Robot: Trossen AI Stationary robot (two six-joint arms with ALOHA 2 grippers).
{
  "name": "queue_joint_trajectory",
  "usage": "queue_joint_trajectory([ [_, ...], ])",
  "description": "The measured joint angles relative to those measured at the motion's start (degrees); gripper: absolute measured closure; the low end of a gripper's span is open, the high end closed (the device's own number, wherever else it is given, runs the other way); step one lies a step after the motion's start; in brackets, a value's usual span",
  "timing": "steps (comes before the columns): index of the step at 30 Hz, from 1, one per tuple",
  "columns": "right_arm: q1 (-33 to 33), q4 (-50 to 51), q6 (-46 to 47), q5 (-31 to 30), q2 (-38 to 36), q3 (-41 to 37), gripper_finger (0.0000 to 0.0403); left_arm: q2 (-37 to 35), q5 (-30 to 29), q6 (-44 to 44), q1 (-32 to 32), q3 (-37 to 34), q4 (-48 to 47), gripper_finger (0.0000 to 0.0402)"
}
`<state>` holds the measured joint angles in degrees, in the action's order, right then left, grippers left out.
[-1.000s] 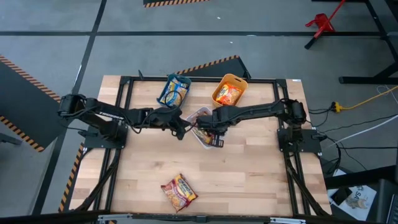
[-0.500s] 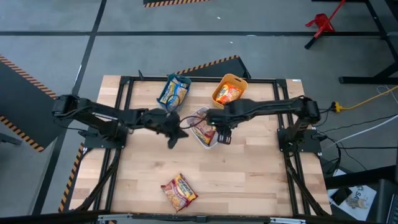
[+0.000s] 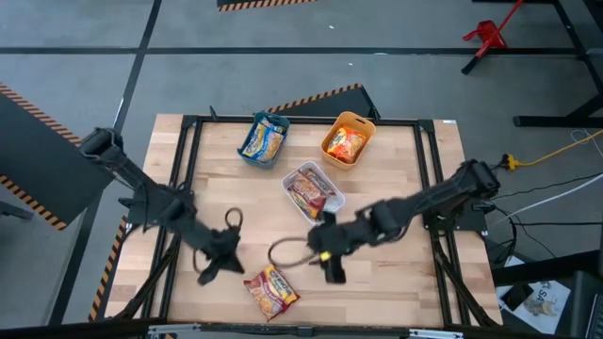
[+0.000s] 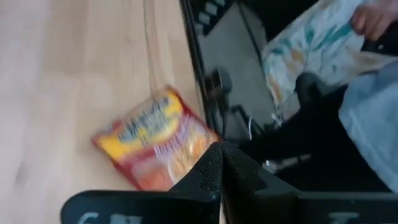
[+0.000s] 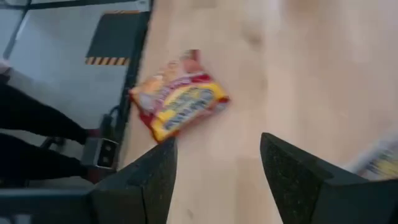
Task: Sort Maruchan noodles
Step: Put the red noodle pack into the white bin
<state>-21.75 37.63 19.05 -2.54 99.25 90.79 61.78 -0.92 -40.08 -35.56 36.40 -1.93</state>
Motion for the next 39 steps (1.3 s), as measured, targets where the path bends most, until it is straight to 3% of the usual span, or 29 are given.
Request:
queue_joint_trajectory([
  [6,-4.0,-8.7,0.05,-0.42,7.56,-1.01,0.0187,5.32,-7.9,-4.92,-10.81,0.02,-0.72,0.0401],
  [15,-7.53,-18.15,3.76,0.17,18.03,-0.9,0.0186,19.07,-11.03,-12.39,-16.55,0.02,0.98,0.0366],
  [19,-8.25,-18.34,4.72,0.57,20.04,-0.9,0.0163,25.77,-12.4,-14.27,-16.72,0.02,5.7,0.0343],
  [28,-8.29,-20.62,7.42,0.2,23.98,-0.84,0.0055,38.28,-18.06,-20.87,-14.8,0.14,18.98,0.0326],
  [33,-7.83,-21.5,10.95,-0.9,27.02,-0.84,0.0043,41.53,-18.07,-20.65,-12.57,0.15,27.99,0.0325],
  [39,-7.81,-21.4,14.5,-1.36,28.3,-0.86,0.0047,41.81,-19.35,-20.53,-9.67,0.14,29.11,0.0327],
])
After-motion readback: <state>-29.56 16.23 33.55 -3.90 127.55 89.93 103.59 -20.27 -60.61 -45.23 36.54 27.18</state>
